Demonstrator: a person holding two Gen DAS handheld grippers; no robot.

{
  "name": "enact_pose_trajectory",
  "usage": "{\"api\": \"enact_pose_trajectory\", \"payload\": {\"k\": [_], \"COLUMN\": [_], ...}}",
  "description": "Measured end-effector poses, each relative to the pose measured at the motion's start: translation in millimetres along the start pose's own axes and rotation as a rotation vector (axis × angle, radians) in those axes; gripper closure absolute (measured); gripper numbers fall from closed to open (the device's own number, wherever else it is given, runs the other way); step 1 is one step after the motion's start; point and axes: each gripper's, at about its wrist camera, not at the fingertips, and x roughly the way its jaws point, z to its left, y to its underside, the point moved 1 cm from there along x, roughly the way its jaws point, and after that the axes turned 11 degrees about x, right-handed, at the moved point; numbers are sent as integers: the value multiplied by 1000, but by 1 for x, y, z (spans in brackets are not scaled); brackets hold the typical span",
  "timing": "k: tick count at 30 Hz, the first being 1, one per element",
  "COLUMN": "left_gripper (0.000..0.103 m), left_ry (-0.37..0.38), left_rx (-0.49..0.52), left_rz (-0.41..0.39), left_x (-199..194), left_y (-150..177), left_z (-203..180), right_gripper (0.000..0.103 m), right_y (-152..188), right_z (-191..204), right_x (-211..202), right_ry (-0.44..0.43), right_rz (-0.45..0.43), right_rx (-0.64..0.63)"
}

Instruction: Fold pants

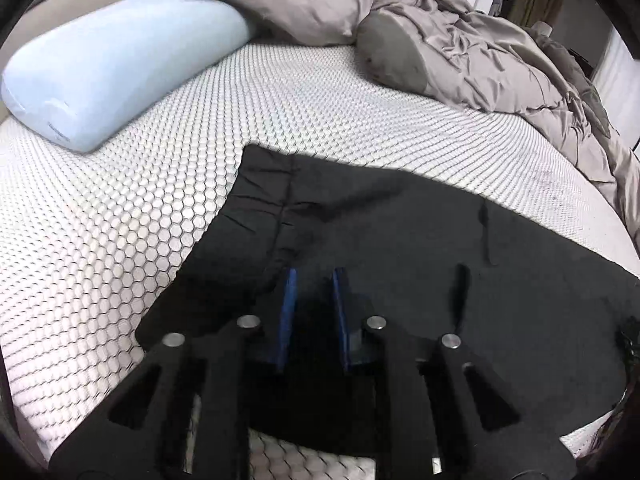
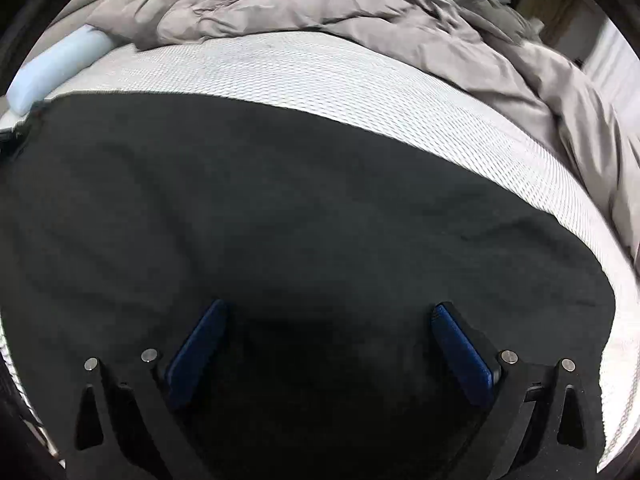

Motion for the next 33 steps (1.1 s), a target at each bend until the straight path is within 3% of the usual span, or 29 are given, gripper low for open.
{"api": "enact_pose_trajectory", "payload": {"k": [2,5,8,10,12,15,19,21,23,26,28,29,31,33], "left_gripper": [81,53,54,55,66,70,70,61,52,48,48,48,48,48], "left_ry": [53,131,84,69,-8,-43,-72,48,127,310,423,444,397,386], "left_rx": [66,135,141,101,91,54,91,131,176,251,303,338,431,508], "left_rz": [-32,1,113,103,101,92,-8,-61,-85,-56,-12,16,48,8], "left_x": [-7,20,65,66,64,47,-10,-36,-47,-42,-32,-25,-15,-20], "left_y": [-15,-40,-58,-58,-60,-53,-37,-25,-14,6,20,30,48,61], "left_z": [-20,-51,-61,-44,-28,-19,-50,-91,-137,-212,-252,-268,-285,-283], "right_gripper": [0,0,0,1,0,0,0,0,0,1,1,1,1,1], "right_y": [-4,-7,-7,-7,-8,-6,4,4,5,10,17,21,34,52], "right_z": [-10,-9,7,13,5,-16,-14,-5,15,53,76,85,98,87], "right_x": [-8,-13,-9,-6,-5,-4,-15,-28,-48,-67,-64,-60,-48,-45], "right_ry": [97,74,59,70,62,91,89,36,-91,-284,-355,-360,-310,-235], "right_rz": [-32,-49,-66,-73,-61,-34,-34,-64,-104,-113,-76,-59,-25,-45], "right_rx": [14,14,-51,-88,-73,-38,-21,-26,-33,-41,-74,-94,-175,-245]}}
